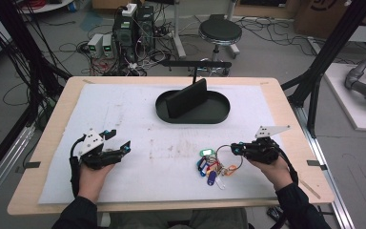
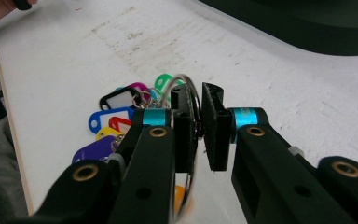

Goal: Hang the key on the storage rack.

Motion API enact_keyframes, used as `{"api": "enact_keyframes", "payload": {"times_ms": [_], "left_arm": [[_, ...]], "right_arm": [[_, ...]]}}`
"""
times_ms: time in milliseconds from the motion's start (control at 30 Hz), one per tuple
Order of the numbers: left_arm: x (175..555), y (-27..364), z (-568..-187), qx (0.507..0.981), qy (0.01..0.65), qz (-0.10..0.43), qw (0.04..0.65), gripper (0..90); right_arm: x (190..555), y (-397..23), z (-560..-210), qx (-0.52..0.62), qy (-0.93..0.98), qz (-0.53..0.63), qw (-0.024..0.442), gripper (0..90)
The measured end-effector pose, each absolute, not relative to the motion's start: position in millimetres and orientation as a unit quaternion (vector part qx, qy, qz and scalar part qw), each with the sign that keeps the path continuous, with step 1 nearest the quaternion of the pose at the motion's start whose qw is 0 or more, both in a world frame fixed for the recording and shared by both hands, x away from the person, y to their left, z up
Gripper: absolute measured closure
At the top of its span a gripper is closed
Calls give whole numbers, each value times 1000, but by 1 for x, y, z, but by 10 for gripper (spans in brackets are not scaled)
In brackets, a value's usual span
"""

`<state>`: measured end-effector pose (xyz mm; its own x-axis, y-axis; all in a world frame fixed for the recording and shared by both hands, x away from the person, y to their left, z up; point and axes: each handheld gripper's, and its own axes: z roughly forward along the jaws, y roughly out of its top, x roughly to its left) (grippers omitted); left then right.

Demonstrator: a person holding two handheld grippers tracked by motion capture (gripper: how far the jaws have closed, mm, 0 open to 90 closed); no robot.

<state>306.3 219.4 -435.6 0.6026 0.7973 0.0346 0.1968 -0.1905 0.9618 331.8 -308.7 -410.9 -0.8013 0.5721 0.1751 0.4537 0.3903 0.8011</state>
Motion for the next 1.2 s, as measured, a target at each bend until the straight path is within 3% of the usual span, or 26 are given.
{"api": "enact_keyframes", "payload": {"times_ms": [500,1200], "left_arm": [[306,220,-436,717,347,279,537,282],[306,219,-435,715,347,276,540,282]], "right_arm": [[328,-310,-388,270,829,473,123,855],[343,-310,-346,260,810,500,165,855]]}}
